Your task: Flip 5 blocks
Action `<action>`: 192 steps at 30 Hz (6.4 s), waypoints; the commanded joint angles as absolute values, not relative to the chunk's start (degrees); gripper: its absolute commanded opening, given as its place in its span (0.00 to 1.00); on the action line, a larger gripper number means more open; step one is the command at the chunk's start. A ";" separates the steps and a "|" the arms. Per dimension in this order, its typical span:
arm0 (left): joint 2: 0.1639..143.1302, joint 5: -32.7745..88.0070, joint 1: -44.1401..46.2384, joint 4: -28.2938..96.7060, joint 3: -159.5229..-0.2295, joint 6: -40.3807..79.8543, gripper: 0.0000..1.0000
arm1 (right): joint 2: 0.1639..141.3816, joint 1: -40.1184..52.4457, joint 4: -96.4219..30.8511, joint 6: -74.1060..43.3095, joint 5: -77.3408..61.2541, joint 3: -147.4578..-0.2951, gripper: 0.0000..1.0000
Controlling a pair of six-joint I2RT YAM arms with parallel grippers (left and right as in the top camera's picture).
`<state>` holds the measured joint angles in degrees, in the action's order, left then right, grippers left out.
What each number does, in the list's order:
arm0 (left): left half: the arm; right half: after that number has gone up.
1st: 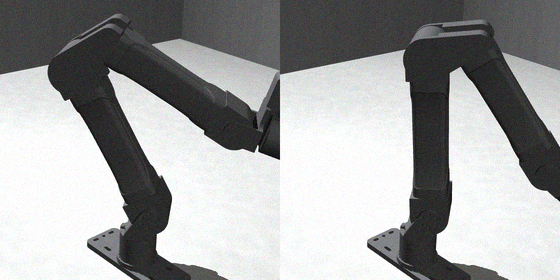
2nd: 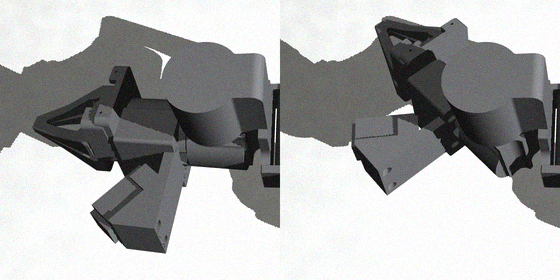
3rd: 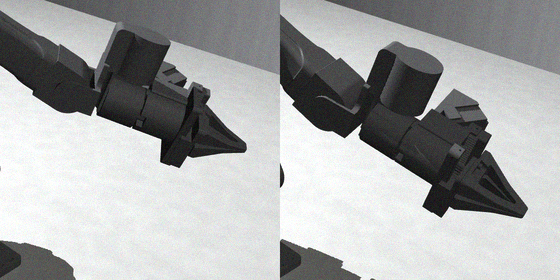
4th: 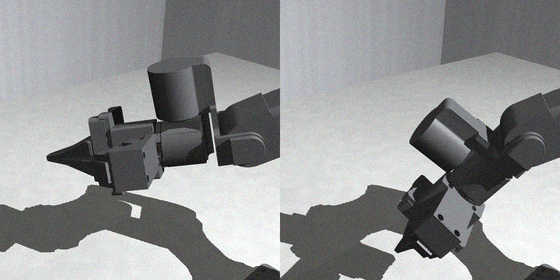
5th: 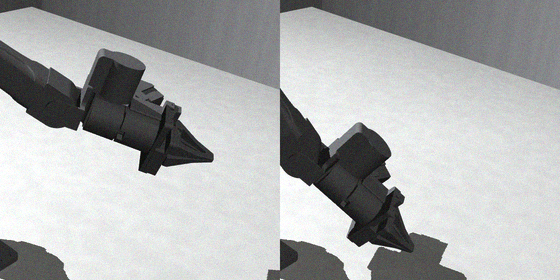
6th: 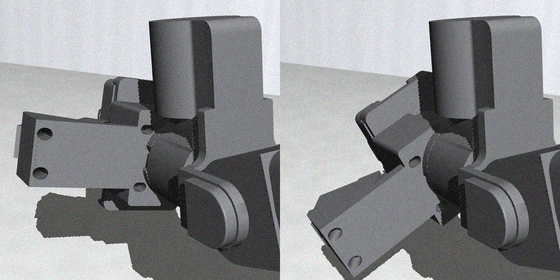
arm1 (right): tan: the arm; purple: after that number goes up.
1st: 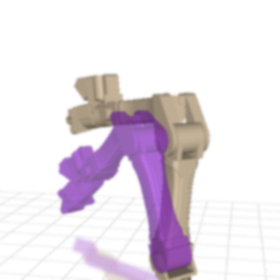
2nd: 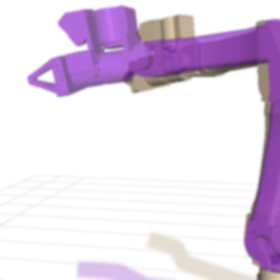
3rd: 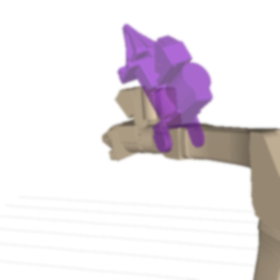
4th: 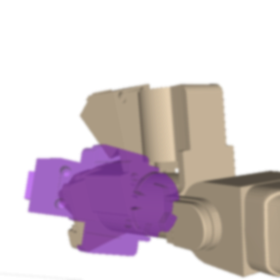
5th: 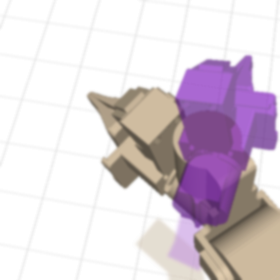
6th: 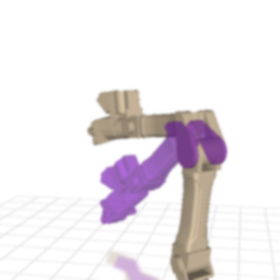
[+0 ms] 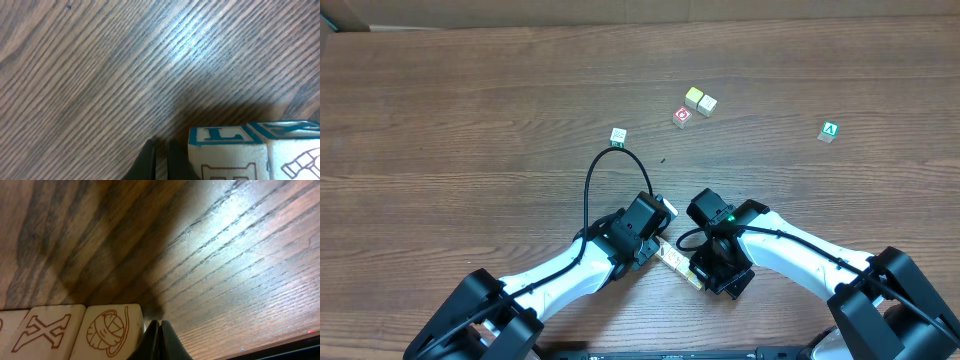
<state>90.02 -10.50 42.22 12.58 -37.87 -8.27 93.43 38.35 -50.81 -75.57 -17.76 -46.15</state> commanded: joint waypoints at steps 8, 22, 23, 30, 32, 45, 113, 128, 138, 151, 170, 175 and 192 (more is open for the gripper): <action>91.61 -4.93 42.28 11.62 -36.58 -11.84 0.04 | 93.34 38.65 -46.57 -78.08 -19.86 -46.98 0.04; 91.61 -4.43 41.58 11.05 -36.58 -13.96 0.04 | 93.34 41.39 -43.13 -79.77 -20.64 -46.98 0.04; 91.61 -4.43 41.58 11.00 -36.58 -14.31 0.04 | 93.34 41.76 -42.72 -79.99 -20.67 -46.98 0.04; 91.61 -1.96 41.58 10.83 -36.58 -18.31 0.04 | 93.34 44.14 -40.53 -82.56 -20.64 -46.98 0.04; 91.61 -1.83 41.58 10.52 -36.58 -18.50 0.04 | 93.34 44.66 -39.75 -82.70 -20.64 -46.98 0.04; 91.61 -1.43 41.58 9.76 -36.58 -19.14 0.04 | 93.34 45.80 -37.06 -85.80 -20.69 -46.98 0.04; 91.61 -1.69 37.76 6.83 -36.58 -24.40 0.04 | 93.34 49.82 -34.83 -91.77 -18.06 -46.98 0.04; 91.61 -6.26 31.77 4.29 -36.58 -18.15 0.04 | 93.34 49.76 -37.36 -90.17 -15.70 -46.98 0.04; 88.71 -13.72 29.67 11.68 -37.76 -4.78 0.04 | 93.34 38.06 -40.29 -72.84 -15.16 -46.98 0.04; 62.30 1.78 29.63 45.15 -46.52 6.92 0.04 | 93.34 26.72 -44.03 -58.83 -16.16 -46.98 0.04; 67.00 24.01 34.41 72.16 -44.73 25.23 0.04 | 93.34 26.72 -44.31 -55.44 -18.09 -46.98 0.04; 68.25 17.30 39.24 71.68 -42.65 34.81 0.04 | 93.34 26.72 -44.53 -54.98 -18.13 -46.98 0.04; 68.18 7.44 55.83 66.17 -38.98 69.08 0.04 | 93.34 26.72 -45.98 -52.01 -18.11 -46.98 0.04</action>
<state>68.07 11.92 54.92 66.19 -41.12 58.92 93.51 26.98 -45.93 -53.12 -17.80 -45.98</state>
